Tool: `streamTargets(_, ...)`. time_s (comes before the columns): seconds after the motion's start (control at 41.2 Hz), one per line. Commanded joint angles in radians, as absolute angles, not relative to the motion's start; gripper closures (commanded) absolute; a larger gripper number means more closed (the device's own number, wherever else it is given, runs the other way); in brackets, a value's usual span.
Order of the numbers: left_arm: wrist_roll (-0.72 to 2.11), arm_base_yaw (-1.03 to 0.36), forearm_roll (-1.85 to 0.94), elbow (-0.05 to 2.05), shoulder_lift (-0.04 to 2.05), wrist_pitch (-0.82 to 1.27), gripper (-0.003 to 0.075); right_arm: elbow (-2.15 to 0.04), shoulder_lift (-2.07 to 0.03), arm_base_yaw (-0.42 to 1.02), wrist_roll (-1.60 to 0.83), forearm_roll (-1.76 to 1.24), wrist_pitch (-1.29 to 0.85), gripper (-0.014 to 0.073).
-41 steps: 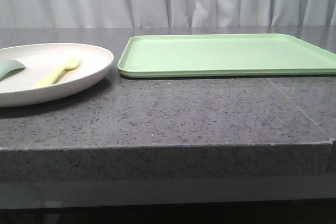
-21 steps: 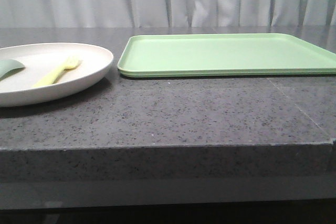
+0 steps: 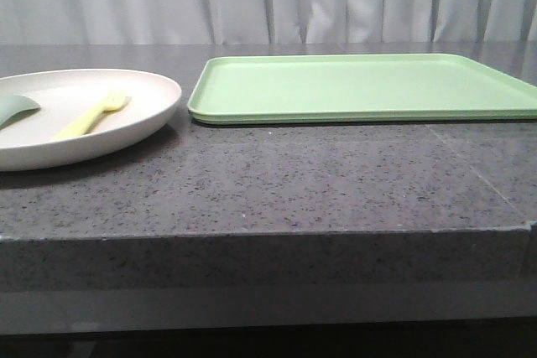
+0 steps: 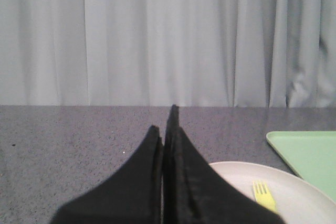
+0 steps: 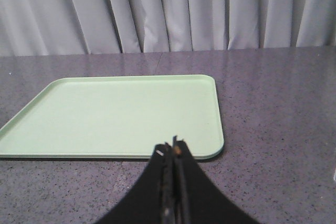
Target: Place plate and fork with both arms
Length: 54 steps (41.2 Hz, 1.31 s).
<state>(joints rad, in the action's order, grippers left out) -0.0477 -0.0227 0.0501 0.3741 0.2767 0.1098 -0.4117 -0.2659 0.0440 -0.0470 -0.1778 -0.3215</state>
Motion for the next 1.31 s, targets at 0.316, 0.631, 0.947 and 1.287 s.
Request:
streamTargets(0.316, -0.047, -0.024, 0.058, 0.539, 0.562, 0.071, 0.0735, -0.542, -0.554, 0.045, -0.061, -0.129, -0.239, 0.0696)
streamTargets(0.631, -0.047, -0.024, 0.055, 0.539, 0.574, 0.08, 0.0076, -0.542, -0.554, 0.045, -0.061, -0.128, -0.236, 0.0207)
streamTargets(0.947, -0.047, -0.024, 0.049, 0.539, 0.576, 0.078, 0.0101, -0.542, -0.554, 0.045, -0.061, -0.128, -0.235, 0.0064)
streamTargets(1.287, -0.049, -0.024, 0.039, 0.739, 0.787, 0.363, 0.0113, -0.542, -0.554, 0.045, -0.061, -0.128, -0.218, 0.0064)
